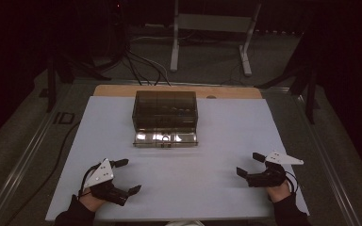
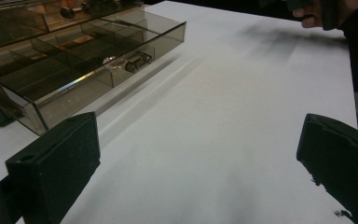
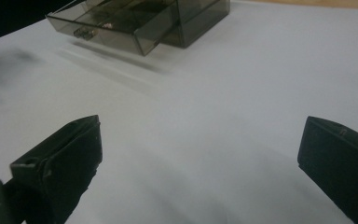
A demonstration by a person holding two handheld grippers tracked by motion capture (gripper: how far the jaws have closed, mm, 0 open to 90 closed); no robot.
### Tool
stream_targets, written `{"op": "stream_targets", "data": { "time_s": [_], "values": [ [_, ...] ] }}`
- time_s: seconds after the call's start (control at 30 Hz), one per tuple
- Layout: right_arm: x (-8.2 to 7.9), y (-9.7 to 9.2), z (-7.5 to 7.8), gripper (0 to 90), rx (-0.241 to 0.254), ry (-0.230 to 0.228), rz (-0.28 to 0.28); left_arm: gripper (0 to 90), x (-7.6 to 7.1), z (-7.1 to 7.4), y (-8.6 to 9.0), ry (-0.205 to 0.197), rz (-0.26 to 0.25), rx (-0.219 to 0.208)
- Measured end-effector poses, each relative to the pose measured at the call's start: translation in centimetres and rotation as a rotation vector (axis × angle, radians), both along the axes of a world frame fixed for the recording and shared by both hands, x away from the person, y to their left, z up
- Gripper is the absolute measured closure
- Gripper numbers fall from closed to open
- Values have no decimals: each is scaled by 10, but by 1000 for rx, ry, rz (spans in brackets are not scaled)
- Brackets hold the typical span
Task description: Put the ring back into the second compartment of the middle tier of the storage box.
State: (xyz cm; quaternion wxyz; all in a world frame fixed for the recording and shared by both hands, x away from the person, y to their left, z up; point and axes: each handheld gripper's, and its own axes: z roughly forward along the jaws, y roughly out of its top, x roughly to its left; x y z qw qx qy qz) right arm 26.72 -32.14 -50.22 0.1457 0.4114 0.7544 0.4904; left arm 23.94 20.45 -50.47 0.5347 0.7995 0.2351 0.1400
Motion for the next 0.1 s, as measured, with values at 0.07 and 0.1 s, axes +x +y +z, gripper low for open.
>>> {"op": "stream_targets", "data": {
  "time_s": [0.07,0.1],
  "values": [
    [-2,1,-2,0,-3,2,2,8,0,0,0,-1,-1,-1],
    [-2,1,-2,0,-6,3,2,8,1,0,0,1,1,0]
  ]
}}
